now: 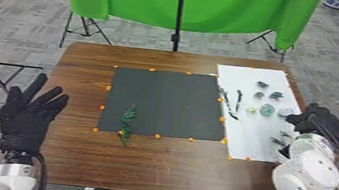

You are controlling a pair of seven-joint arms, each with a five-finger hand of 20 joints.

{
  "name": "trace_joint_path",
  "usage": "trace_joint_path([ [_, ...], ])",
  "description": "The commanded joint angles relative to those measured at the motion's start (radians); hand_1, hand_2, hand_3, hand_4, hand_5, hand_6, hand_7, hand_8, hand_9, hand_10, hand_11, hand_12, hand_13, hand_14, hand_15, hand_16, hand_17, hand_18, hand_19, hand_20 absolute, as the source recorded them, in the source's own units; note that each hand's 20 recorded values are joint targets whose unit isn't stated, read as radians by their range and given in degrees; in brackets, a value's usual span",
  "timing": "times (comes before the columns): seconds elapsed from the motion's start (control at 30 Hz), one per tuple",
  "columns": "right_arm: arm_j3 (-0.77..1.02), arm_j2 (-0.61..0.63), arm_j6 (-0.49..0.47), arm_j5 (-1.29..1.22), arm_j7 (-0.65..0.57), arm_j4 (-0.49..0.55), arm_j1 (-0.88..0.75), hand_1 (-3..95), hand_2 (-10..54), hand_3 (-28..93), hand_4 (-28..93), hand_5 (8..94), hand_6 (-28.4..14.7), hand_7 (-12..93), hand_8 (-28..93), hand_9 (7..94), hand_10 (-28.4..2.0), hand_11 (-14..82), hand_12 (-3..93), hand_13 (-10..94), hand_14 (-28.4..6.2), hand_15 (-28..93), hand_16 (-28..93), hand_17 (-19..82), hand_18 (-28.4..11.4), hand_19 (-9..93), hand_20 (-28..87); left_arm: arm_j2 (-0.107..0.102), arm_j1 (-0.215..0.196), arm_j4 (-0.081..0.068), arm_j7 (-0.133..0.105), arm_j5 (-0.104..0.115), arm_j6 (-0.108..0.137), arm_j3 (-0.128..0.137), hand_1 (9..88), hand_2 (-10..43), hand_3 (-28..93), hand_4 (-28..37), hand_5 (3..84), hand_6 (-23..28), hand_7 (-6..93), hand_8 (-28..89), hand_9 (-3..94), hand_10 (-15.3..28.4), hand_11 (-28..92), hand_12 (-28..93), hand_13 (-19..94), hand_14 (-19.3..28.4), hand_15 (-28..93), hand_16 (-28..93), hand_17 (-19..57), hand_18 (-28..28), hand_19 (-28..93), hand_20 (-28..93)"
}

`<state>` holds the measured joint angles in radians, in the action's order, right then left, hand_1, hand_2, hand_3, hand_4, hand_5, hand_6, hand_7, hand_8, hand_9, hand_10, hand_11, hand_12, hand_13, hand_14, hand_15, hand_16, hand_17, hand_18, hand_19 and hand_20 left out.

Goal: Arrange flowers

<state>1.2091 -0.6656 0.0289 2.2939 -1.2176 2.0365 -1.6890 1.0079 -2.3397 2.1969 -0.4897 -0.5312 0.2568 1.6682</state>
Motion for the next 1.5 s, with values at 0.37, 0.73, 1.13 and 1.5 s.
trace_joint_path([
  [0.37,0.021,0.014,-0.230,-0.122,0.013,-0.027,-0.089,34.0,-6.8,75,-25,63.7,-6.9,12,-11,65.5,-21.3,34.7,16.5,60,-18.2,75,11,24,-28.3,89,28,-0.003,-0.022,0.001,0.010,-0.004,0.001,-0.005,13.8,14.1,67,-28.3,34.4,6.0,11.2,-10,35.3,20.3,23,11,25,28.4,50,-8,-9.5,28.4,56,11],
  [0.73,-0.066,0.027,-0.152,-0.029,0.009,-0.077,-0.045,51.7,-6.3,68,-28,85.6,-2.4,16,4,84.6,-12.3,40.9,19.8,74,-12.1,75,17,33,-25.6,93,33,0.006,-0.030,0.005,0.015,-0.017,0.009,0.001,13.8,13.2,71,-28.3,34.3,6.2,11.2,-10,35.2,20.4,23,11,24,28.4,51,-8,-9.5,28.4,56,12],
  [1.13,-0.064,-0.022,-0.034,0.073,0.061,0.094,0.017,53.7,-8.4,70,-28,88.6,-2.6,17,7,88.1,-12.0,43.7,20.6,78,-10.9,76,18,37,-25.3,93,39,-0.014,-0.053,0.021,0.007,-0.014,0.024,0.021,14.4,12.5,72,-28.3,34.3,6.2,11.2,-10,35.1,20.4,23,11,24,28.4,51,-8,-9.5,28.4,56,12],
  [1.5,-0.469,-0.357,-0.038,-0.007,0.209,-0.001,0.457,52.0,-8.8,71,-28,89.8,-2.5,17,8,89.7,-11.9,44.1,21.0,79,-11.0,77,18,38,-25.8,93,43,-0.019,-0.039,0.021,0.025,-0.019,0.025,0.024,15.3,12.5,72,-28.3,34.3,6.3,11.2,-10,35.1,20.4,23,11,24,28.4,51,-8,-9.5,28.4,56,12],
])
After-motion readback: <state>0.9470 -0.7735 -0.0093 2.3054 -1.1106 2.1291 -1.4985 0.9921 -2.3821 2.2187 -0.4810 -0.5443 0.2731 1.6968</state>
